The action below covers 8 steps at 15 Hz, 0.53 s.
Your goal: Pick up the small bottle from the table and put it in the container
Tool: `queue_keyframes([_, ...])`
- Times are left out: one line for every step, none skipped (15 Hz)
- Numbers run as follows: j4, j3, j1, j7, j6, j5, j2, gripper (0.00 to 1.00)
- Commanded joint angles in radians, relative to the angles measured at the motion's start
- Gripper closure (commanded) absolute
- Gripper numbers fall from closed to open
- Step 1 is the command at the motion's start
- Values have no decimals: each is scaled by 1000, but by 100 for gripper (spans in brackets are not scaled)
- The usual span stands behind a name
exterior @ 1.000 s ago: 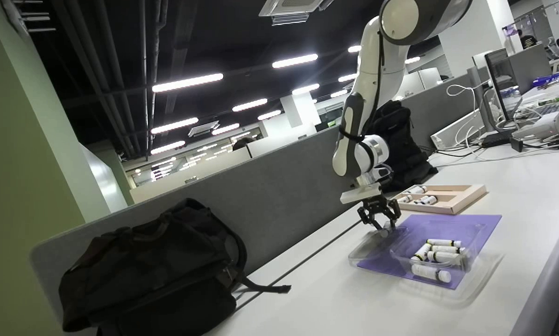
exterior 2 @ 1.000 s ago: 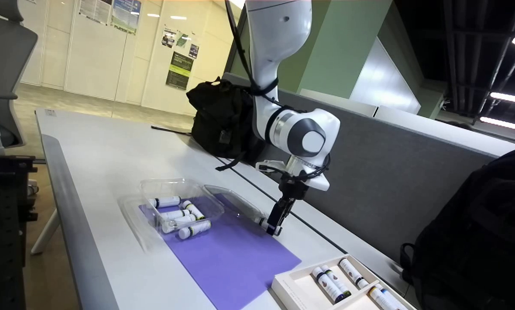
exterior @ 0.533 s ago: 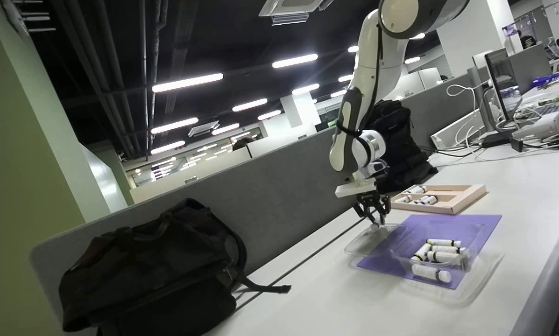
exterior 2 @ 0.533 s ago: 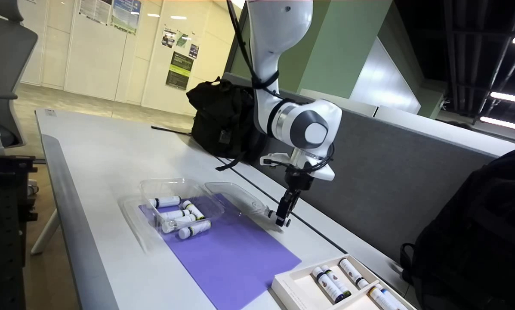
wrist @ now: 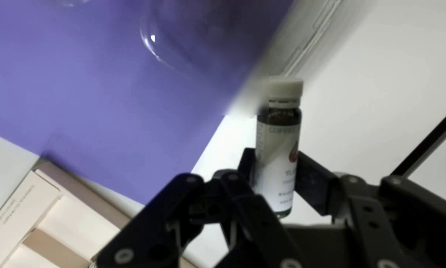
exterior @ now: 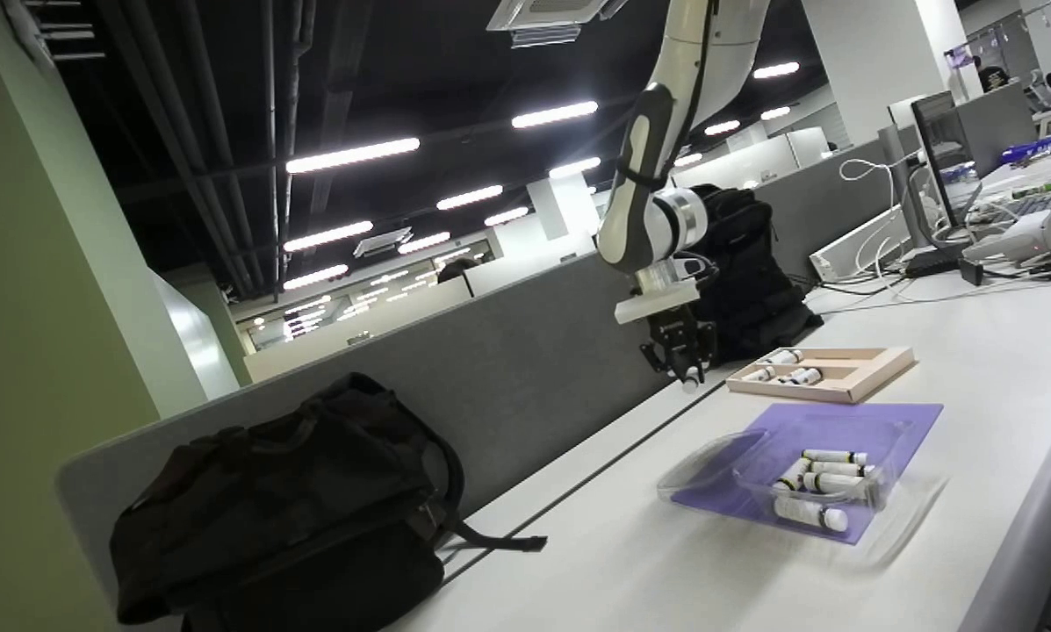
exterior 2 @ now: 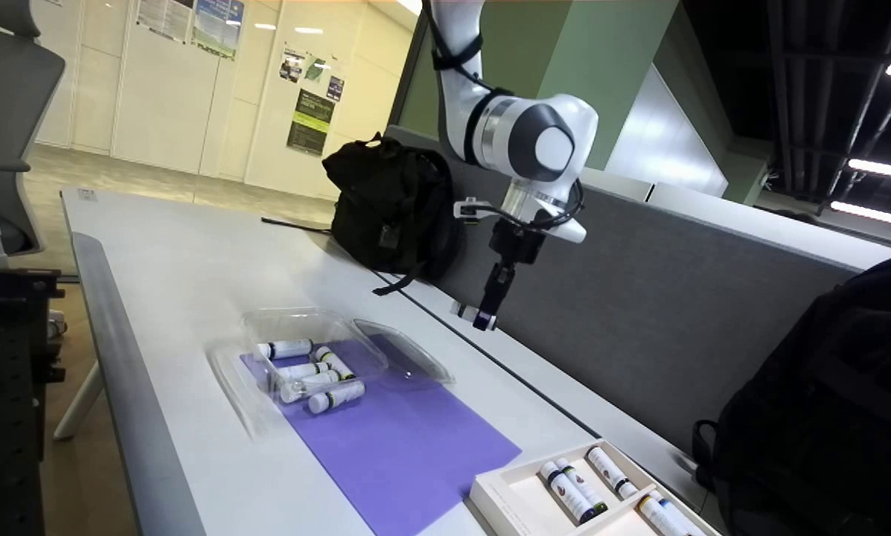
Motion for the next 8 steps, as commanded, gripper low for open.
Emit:
queue_keyframes([-112,31,16,-75,-109,-34,-113,93])
queue_keyframes([-123,42,20,-96,-159,-41,-122,93])
queue_keyframes([-128,48,26,-108,-204,-45,-123,93])
queue_keyframes([-127,56,28,-119,-250,-47,-120,93])
queue_keyframes([-120,64,28,-132,-315,-47,-108,93])
queue_keyframes([-113,70,30,-141,-371,-49,-96,93])
queue_keyframes([-107,74,33,-148,-430,-50,-85,93])
queue_keyframes([-102,75,37,-151,-488,-55,-75,93])
